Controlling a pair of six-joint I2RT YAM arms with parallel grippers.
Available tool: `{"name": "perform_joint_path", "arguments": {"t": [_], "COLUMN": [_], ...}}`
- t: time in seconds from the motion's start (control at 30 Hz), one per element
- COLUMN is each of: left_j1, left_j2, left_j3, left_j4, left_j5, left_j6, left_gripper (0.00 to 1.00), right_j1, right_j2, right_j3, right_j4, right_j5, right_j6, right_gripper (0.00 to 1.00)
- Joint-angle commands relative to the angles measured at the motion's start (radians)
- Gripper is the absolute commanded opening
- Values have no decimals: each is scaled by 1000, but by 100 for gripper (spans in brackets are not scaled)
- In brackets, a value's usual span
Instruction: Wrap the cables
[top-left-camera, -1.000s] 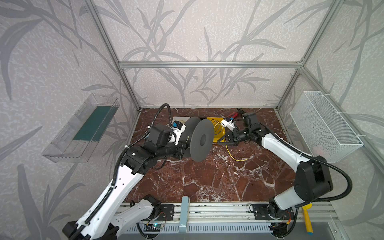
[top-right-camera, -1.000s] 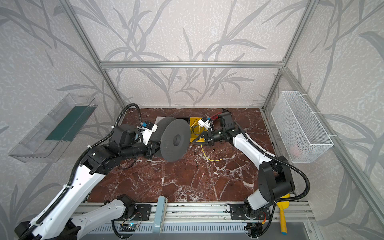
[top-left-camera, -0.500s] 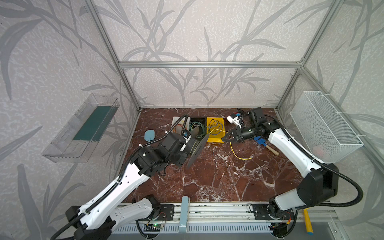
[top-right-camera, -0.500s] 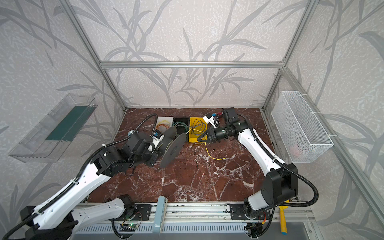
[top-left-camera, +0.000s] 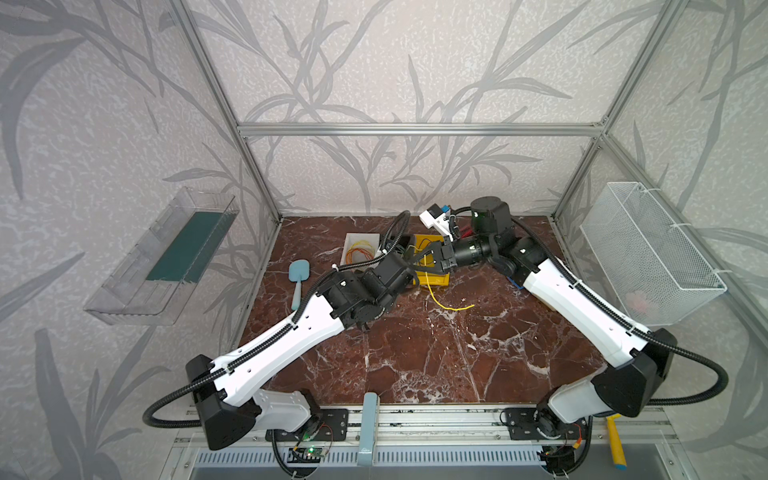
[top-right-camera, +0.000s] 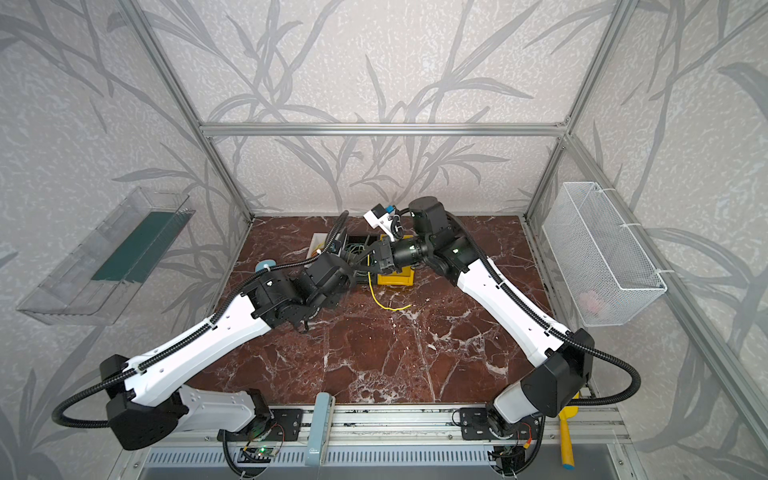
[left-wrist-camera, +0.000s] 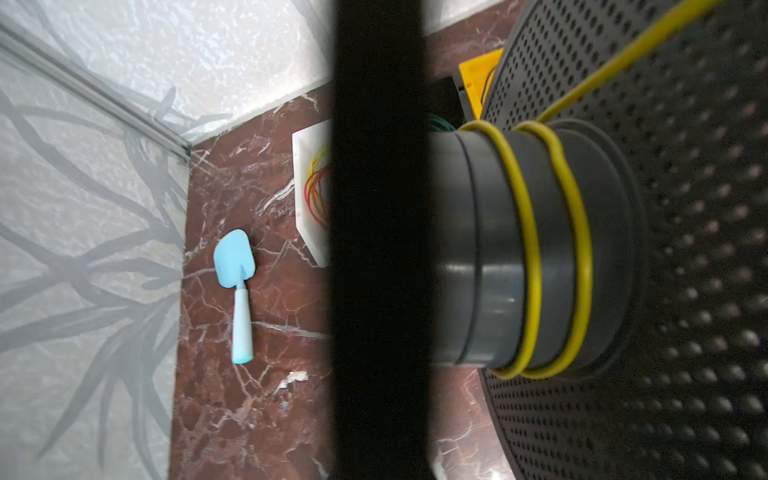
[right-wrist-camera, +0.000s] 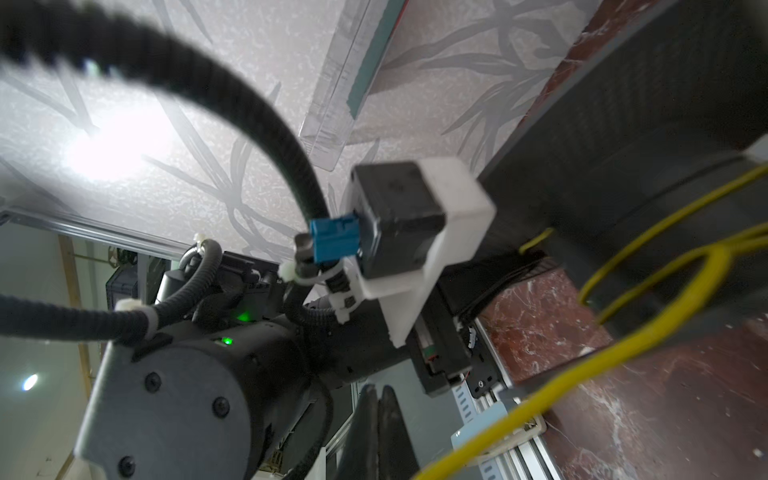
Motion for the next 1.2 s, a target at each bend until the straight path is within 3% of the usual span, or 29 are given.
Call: {"name": "perform_joint_path", "arguments": {"t": [0.0,0.1,0.23,0.33,0.43,0.6,0.67,0.87,1.03,1.17], "left_j1": [39,72,171,224,271,274,274,271,275,262], "left_j2": [50,29,-13,-31,-36,-17,-35,-101,-189,-140], "left_j3": [40,10,-50,-58,-46,8,-29,-179,-369,-354], "left_j4": [-25,117,320,392,447,436,457,362,424,417], "left_j5": [-30,19,173,243,360,505,540,497,452,436], "left_j6": [-264,-358,-444,-490,-489,-462,-495,-591,-676,-679], "left_gripper": [0,0,0,0,0,0,0,0,0,0], "right_j1": [92,146,163,172,180,184,187,243,318,400], "right_j2": [-131,-187,-280,-347,-377,-384,-378,-337,-319,-291], "right_j3": [-32,-141,-293,-357,-401,-485,-496,-579,-738,-746], "right_j4": [274,360,316,84,-168,-300,-291,-290,-225,-161], "right_j5": [-38,-22,8,78,235,501,535,562,629,641], "right_j6": [116,161,122,-28,-223,-365,-393,-435,-455,-464], "right_gripper": [0,0,0,0,0,0,0,0,0,0]}}
